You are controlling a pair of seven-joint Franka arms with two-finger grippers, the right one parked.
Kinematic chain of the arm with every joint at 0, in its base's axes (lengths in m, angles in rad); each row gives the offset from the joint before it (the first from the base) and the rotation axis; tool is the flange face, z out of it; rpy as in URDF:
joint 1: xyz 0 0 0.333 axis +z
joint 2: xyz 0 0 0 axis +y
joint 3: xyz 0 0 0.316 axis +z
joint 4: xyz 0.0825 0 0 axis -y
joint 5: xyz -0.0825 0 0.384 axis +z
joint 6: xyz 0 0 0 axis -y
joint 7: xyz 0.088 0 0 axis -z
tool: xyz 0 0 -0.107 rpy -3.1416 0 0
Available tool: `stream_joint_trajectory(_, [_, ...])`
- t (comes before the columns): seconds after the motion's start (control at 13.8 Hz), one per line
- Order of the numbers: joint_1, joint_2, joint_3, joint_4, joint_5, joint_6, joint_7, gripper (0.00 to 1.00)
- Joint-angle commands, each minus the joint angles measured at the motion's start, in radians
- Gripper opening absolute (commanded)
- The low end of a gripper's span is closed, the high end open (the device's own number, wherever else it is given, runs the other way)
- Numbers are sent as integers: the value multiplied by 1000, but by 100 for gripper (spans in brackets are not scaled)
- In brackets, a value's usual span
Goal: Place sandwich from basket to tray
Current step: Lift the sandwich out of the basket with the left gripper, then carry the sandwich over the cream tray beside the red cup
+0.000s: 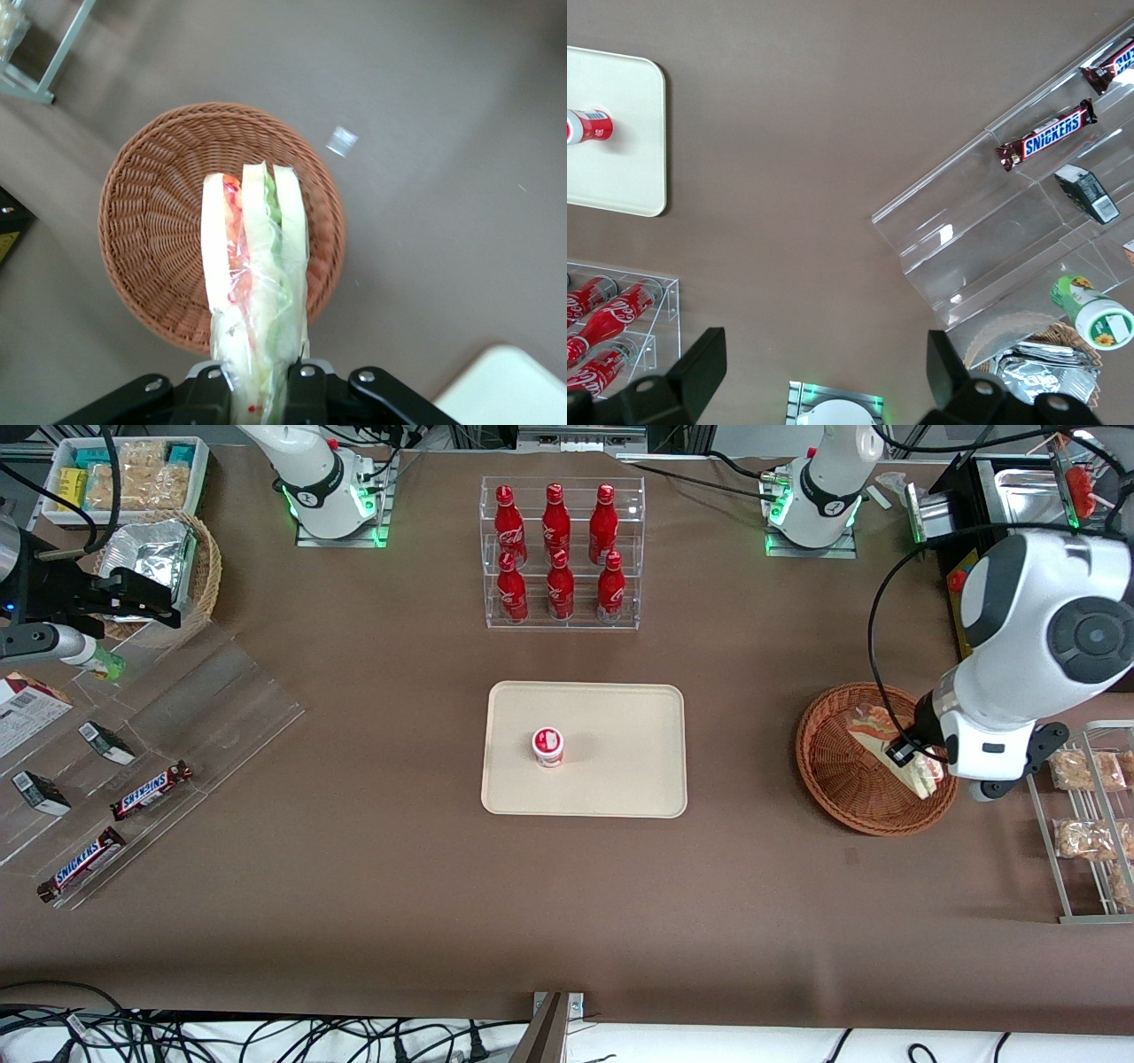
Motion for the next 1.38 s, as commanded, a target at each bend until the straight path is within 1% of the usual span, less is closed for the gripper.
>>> stream_joint_trajectory(0.0, [-17,20,-52,110,-21,-89,108,0])
stream_joint_trajectory(0.22, [-24,20,-142,115,-21,-89,252,0])
stream_joint_trajectory(0.36, [-49,43,-205,114,-20,-89,265,0])
stream_joint_trajectory(0.44, [-72,51,-215,114,-20,-88,265,0])
stream_joint_trajectory(0.65, [-153,100,-215,114,-17,-68,266,0])
stream_joint_trajectory(1.02, [-263,217,-212,72,-3,101,246,0])
stream_joint_trajectory(1.23, [-283,231,-212,-33,0,231,217,0])
stream_joint_trajectory(1.31, [-300,232,-209,-75,17,286,196,0])
